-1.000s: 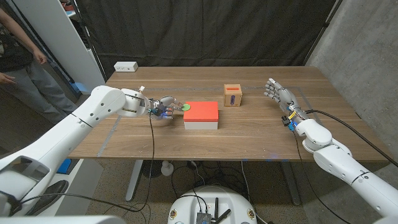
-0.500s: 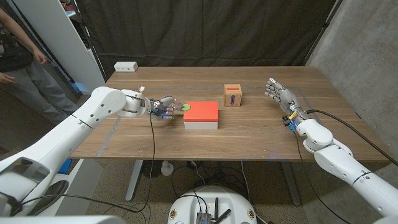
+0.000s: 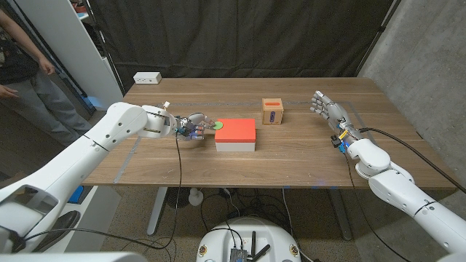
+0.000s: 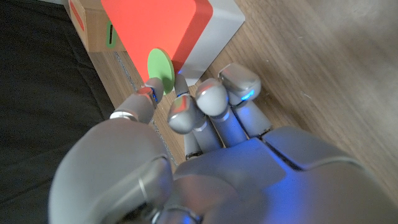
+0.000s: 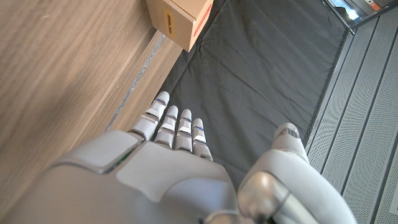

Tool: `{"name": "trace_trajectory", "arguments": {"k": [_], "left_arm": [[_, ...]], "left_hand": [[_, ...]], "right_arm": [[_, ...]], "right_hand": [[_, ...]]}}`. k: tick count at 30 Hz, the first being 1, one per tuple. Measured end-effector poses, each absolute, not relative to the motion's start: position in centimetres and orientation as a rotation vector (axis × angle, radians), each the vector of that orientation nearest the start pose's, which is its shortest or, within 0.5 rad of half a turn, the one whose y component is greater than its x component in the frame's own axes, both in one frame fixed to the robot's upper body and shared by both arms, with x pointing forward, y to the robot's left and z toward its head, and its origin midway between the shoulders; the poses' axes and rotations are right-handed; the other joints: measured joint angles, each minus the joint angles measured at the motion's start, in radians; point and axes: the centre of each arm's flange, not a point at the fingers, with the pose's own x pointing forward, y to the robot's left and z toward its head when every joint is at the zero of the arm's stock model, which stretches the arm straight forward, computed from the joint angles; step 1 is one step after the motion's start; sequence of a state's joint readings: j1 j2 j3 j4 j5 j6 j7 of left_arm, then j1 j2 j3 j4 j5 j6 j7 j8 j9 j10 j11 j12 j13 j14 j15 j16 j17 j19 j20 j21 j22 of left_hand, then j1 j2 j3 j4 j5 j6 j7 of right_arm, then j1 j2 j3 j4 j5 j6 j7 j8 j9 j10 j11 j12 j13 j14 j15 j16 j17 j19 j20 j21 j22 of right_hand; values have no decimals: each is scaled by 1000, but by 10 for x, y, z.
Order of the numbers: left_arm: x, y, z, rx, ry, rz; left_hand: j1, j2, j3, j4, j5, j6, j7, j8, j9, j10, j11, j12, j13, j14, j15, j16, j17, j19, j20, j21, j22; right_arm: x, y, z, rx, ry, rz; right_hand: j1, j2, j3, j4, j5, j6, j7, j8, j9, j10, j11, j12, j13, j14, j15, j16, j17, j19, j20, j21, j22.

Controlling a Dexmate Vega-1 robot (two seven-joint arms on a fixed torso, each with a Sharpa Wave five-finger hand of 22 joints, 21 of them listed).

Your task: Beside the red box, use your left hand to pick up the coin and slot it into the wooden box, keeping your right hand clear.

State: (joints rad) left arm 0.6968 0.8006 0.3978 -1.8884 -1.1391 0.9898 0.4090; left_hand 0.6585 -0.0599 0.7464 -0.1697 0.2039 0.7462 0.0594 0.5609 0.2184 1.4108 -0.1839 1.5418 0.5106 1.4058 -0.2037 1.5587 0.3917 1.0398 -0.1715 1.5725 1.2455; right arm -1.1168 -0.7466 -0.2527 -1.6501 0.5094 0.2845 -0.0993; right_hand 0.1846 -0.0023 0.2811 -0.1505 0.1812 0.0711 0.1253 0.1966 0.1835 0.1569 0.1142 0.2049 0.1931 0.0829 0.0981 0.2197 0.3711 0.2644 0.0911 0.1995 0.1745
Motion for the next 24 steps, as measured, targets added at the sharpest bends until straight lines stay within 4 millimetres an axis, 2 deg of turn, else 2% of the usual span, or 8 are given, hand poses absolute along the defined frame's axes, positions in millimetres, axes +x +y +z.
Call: {"name": "trace_trajectory", "arguments": {"k": [6, 24], "left_arm": [[582, 252, -1, 194, 220, -202], [584, 254, -4, 173, 212, -204]], "left_hand": [[-4, 14, 0, 0, 0, 4, 3, 0, 3, 0, 0, 0, 0, 0, 0, 0, 2, 0, 0, 0, 0], [-3, 24, 0, 0, 0, -2, 5, -7, 0, 2, 2, 0, 10, -2, -2, 0, 10, -7, 3, 0, 0]], "right_arm": [[570, -328, -35, -218, -658, 139], [569, -328, -34, -221, -663, 131]], "right_hand": [[0, 0, 0, 0, 0, 0, 0, 0, 0, 0, 0, 0, 0, 0, 0, 0, -4, 0, 0, 0, 0], [0, 0, 0, 0, 0, 0, 0, 0, 0, 5, 5, 0, 0, 5, -5, 0, -5, 0, 0, 0, 0]]}}
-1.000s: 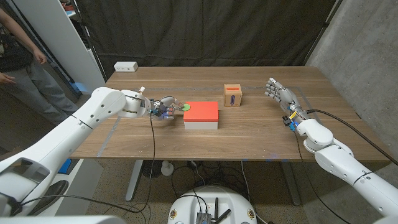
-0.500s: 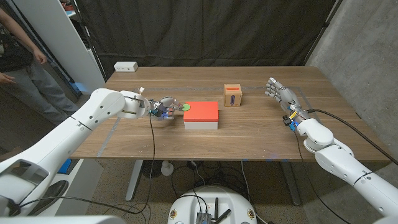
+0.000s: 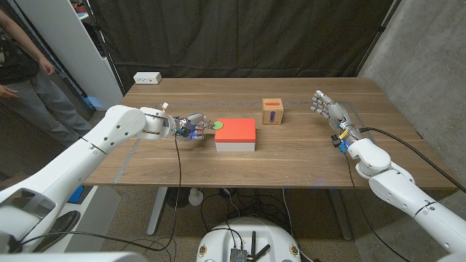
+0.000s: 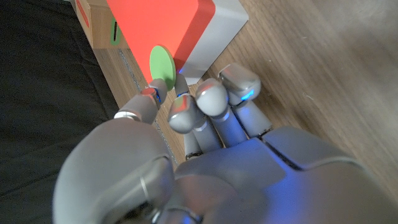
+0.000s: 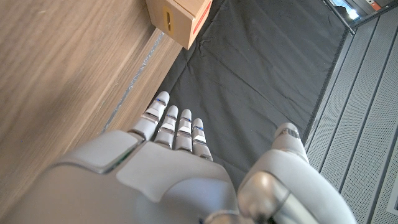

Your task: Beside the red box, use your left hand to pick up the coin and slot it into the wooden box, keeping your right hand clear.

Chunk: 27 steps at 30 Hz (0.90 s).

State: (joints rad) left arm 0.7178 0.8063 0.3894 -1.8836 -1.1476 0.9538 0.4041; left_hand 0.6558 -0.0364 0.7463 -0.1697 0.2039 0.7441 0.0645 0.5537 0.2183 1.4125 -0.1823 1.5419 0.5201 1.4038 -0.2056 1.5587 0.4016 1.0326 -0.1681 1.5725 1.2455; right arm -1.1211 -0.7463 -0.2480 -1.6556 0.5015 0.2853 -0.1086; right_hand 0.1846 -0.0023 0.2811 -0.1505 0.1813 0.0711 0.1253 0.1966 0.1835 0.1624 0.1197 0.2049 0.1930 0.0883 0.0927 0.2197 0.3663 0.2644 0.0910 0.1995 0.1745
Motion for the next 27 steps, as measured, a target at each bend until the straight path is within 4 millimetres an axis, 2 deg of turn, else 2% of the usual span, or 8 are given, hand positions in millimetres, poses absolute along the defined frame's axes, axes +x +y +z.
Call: {"name": "trace_trajectory", "arguments": {"k": [17, 26, 27], "left_arm": [[588, 251, -5, 157, 205, -226], [589, 248, -7, 136, 199, -244], [589, 247, -7, 132, 198, -247]], "left_hand": [[0, 0, 0, 0, 0, 0, 0, 0, 0, -5, 6, -5, -3, -4, -4, 0, 5, 0, 0, 0, 0], [9, 28, 10, -4, 0, 17, -2, 0, 8, -3, 7, -5, -8, -4, -3, 0, 4, -5, 5, 0, 0], [17, 41, 16, -4, 0, 22, -7, 1, 11, -4, 8, -5, -8, -4, -3, 0, 4, -5, 5, 0, 0]], "right_arm": [[568, -328, -32, -222, -669, 130], [568, -330, -31, -223, -672, 129], [568, -330, -31, -223, -672, 128]], "right_hand": [[0, 0, 0, 0, 0, 0, 0, 0, 0, 0, 0, 0, 0, 5, 5, 0, 0, 0, 0, 0, 0], [0, 0, 0, 0, 0, 0, 0, 0, 0, 0, 0, 0, 0, 5, 5, 0, 0, 4, 4, 0, 0], [0, 0, 0, 0, 0, 0, 0, 0, 0, 0, 0, 0, 0, 5, 5, 0, 0, 4, 4, 0, 0]]}}
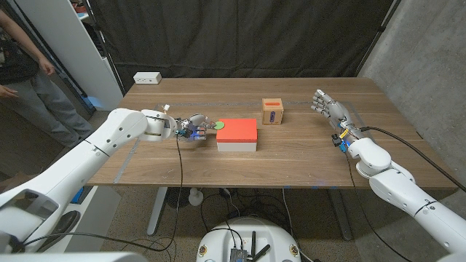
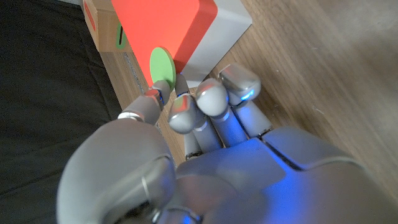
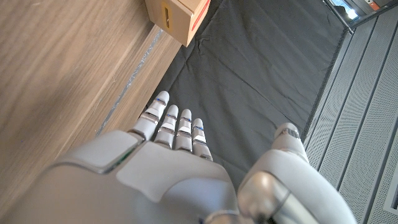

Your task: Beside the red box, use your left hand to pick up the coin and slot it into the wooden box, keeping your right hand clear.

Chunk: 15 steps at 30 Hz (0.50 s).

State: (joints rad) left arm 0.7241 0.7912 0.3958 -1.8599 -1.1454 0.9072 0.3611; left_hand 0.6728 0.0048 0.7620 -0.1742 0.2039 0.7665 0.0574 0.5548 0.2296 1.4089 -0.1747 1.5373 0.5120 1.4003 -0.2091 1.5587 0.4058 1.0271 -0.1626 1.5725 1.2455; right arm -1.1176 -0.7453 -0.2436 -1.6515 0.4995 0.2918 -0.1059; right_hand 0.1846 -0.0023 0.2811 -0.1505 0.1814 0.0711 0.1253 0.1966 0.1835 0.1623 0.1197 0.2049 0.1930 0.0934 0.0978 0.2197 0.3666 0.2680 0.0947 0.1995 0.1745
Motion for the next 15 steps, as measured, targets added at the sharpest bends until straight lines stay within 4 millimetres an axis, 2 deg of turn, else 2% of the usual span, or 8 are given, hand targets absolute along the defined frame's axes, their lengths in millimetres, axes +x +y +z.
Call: {"name": "trace_trajectory", "arguments": {"k": [5, 7, 10, 15], "left_arm": [[589, 246, -8, 120, 198, -250], [589, 246, -9, 112, 197, -247], [589, 245, -11, 103, 195, -245], [588, 245, -12, 91, 190, -239]], "left_hand": [[49, 61, 28, -11, 7, 81, -26, 53, 29, -7, 11, -6, 0, -4, 4, 0, 5, -9, -2, 0, 0], [55, 67, 32, -15, 7, 93, -36, 70, 39, -10, 14, -6, 4, -4, 4, 0, 5, -9, -2, 7, 0], [64, 76, 34, -18, 4, 94, -35, 88, 52, -10, 14, -6, 5, -4, 4, 0, 5, -9, -2, 8, 0], [69, 78, 34, -18, 7, 94, -34, 97, 70, -10, 14, -6, 14, -4, 4, 0, 7, -13, 2, 8, 0]], "right_arm": [[568, -331, -31, -222, -674, 129], [568, -331, -31, -221, -674, 129], [568, -332, -31, -221, -675, 128], [568, -332, -31, -221, -674, 129]], "right_hand": [[0, 0, 0, 0, 0, 0, 0, 0, 0, 0, 0, 0, 0, 4, 4, 0, 0, 0, 0, 0, 0], [0, 0, 0, 0, 0, 0, 0, 0, 0, 0, 0, 0, 0, 4, 4, 0, 0, 0, 0, 0, 0], [0, 0, 0, 0, 0, 0, 0, 0, 0, 0, 0, 0, 0, 4, 4, 5, 0, 0, 0, 0, 0], [0, 0, 0, 0, 0, 0, 0, 0, 0, 1, 1, 0, 0, 4, 4, 6, 0, 0, 0, 0, 0]]}}
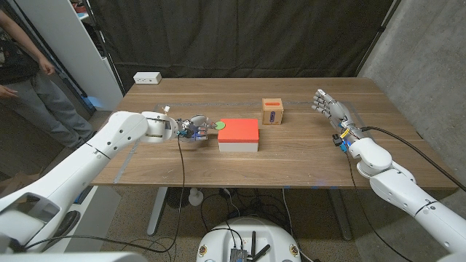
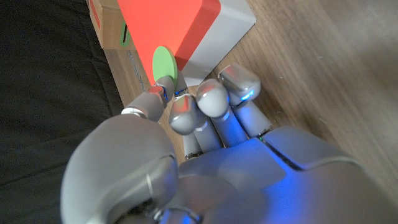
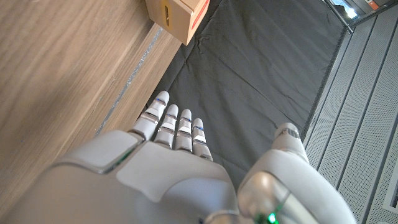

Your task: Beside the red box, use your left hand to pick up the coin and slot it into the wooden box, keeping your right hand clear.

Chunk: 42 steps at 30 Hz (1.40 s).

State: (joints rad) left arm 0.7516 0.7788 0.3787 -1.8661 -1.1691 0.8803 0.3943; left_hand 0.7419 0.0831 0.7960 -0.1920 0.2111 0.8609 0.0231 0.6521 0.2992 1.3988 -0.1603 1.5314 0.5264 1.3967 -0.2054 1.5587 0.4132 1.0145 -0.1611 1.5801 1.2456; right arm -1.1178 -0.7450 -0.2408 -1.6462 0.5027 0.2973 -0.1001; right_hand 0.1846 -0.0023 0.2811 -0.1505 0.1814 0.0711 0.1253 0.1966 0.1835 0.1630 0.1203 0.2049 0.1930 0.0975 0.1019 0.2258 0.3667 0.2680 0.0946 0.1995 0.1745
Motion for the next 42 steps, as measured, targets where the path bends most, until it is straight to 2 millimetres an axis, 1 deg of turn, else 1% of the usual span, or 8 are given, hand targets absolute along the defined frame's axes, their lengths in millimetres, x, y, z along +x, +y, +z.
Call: {"name": "trace_trajectory", "arguments": {"k": [8, 9, 12, 14, 18, 19, 25, 42], "left_arm": [[588, 247, -10, 79, 171, -221], [586, 246, -13, 78, 170, -222], [585, 247, -12, 75, 158, -214], [585, 248, -11, 73, 151, -209], [586, 249, -7, 70, 129, -199], [582, 250, -12, 77, 130, -200], [582, 251, -9, 73, 109, -197], [574, 257, -11, 64, 49, -214]], "left_hand": [[9, 4, 0, 0, 0, 0, 0, 0, 7, -3, 4, 0, 3, 0, 0, 0, 7, 0, 0, 0, 0], [9, 4, 0, 0, 0, 0, 0, 0, 7, -3, 4, 0, 4, 0, 0, 0, 7, 0, 0, 0, 0], [9, 4, 0, 0, 0, 0, 0, 0, 7, -3, 4, 0, 9, 0, 0, 0, 10, 0, 0, 0, 0], [9, 4, -3, 3, 0, 0, 0, 0, 7, -3, 4, 0, 9, 0, 0, 0, 12, 0, 0, 0, 0], [9, 4, -5, 4, 0, 0, 0, 0, 7, -3, 4, 0, 13, 0, 0, -7, 12, -6, 2, 0, 0], [16, 10, -5, 4, 0, 0, 0, 0, 7, -3, 4, 0, 13, 0, 0, -7, 12, -7, 4, 0, 0], [20, 9, -5, 4, 0, 0, 0, 0, 7, -2, 5, 0, 14, 0, 0, -7, 12, -7, 4, 0, 0], [20, 9, -10, 7, 4, 0, 0, 0, 7, 0, 7, -6, 16, 0, 0, -7, 18, -9, 2, 0, 0]], "right_arm": [[568, -332, -31, -222, -674, 130], [568, -332, -31, -222, -674, 130], [569, -332, -31, -222, -672, 131], [568, -331, -31, -222, -673, 132], [567, -329, -30, -222, -677, 136], [567, -329, -30, -225, -675, 129], [566, -327, -31, -228, -677, 132], [559, -323, -32, -241, -675, 113]], "right_hand": [[0, 0, 0, 0, 0, 0, 0, 0, 0, 1, 1, 0, 0, 0, 0, 0, 0, 4, 4, 0, 0], [0, 0, 0, 0, 0, 0, 0, 0, 0, 1, 1, 0, 0, 0, 0, 0, 0, 4, 4, 0, 0], [0, 0, 0, 0, 0, 0, 0, 0, 0, 1, 1, 0, 0, 0, 0, 0, 0, 4, 4, 0, 0], [0, 0, 0, 0, 0, 0, 0, 0, 0, 5, 5, 0, 0, 0, 0, 0, 0, 4, 4, 0, 0], [0, 0, 0, 0, 0, 0, 0, 0, 0, 10, -1, 0, 0, 0, 0, 0, 0, 4, 4, 0, 0], [0, 0, 0, 0, 0, 0, 0, 0, 0, 10, -1, 0, 0, 0, 0, 0, 0, 4, 4, 0, 0], [0, 0, 0, 0, 0, 0, 0, 0, 0, 10, -1, 0, 0, 0, 0, 0, 0, 4, 4, 0, 0], [0, 0, 0, 0, 0, 0, 0, 0, 0, 10, -1, 0, 0, 0, 0, 0, -5, 3, 4, 0, 0]]}}
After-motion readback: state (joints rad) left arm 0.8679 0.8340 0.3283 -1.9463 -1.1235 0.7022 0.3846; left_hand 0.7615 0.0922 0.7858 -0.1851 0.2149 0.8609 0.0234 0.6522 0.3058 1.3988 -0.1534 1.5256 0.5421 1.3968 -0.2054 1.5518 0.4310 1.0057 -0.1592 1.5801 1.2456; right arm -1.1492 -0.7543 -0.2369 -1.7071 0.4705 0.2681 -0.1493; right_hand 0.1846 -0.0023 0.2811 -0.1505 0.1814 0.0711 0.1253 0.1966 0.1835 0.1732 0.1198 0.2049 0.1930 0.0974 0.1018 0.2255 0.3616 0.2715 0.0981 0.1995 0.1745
